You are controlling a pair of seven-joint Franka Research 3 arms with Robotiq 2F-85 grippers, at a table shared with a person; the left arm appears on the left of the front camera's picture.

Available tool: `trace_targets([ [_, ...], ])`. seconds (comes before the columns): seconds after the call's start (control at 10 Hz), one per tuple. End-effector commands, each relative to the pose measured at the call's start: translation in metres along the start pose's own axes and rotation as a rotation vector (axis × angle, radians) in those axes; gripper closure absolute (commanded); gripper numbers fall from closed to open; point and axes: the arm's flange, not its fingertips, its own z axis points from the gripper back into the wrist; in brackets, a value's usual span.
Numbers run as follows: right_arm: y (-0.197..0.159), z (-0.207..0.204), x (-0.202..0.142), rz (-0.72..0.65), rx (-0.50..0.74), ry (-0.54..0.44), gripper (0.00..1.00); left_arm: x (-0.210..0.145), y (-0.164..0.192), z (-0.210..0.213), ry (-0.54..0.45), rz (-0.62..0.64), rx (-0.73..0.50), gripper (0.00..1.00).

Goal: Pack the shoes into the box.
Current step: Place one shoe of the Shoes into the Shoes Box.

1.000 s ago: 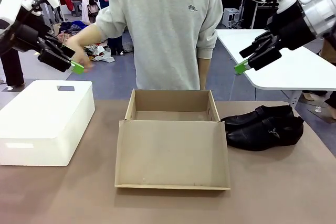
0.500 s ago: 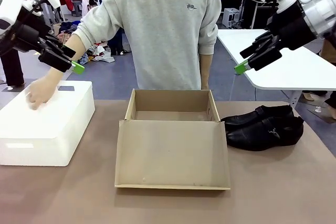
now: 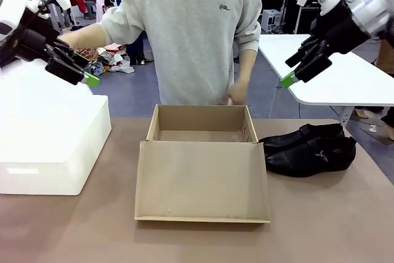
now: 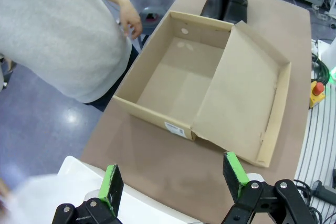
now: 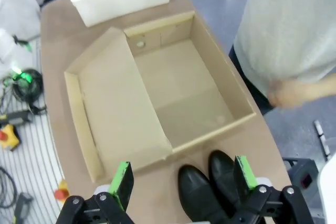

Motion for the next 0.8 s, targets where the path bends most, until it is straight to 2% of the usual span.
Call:
trace_targets([
  [0.0, -0.031, 0.009, 0.006, 0.114, 0.007, 0.141, 0.0, -0.001, 0.002, -0.001, -0.014, -0.01, -0.012, 0.0],
  [0.3, -0.069, 0.015, -0.001, 0.205, 0.048, 0.297, 0.0, -0.001, 0.002, -0.001, -0.014, -0.01, -0.012, 0.0],
  [0.5, -0.09, 0.017, -0.012, 0.337, 0.059, 0.41, 0.0, -0.001, 0.002, -0.001, -0.014, -0.01, -0.012, 0.0],
  [0.7, -0.113, 0.01, -0.028, 0.37, 0.052, 0.506, 0.0, -0.001, 0.002, -0.001, -0.014, -0.01, -0.012, 0.0],
])
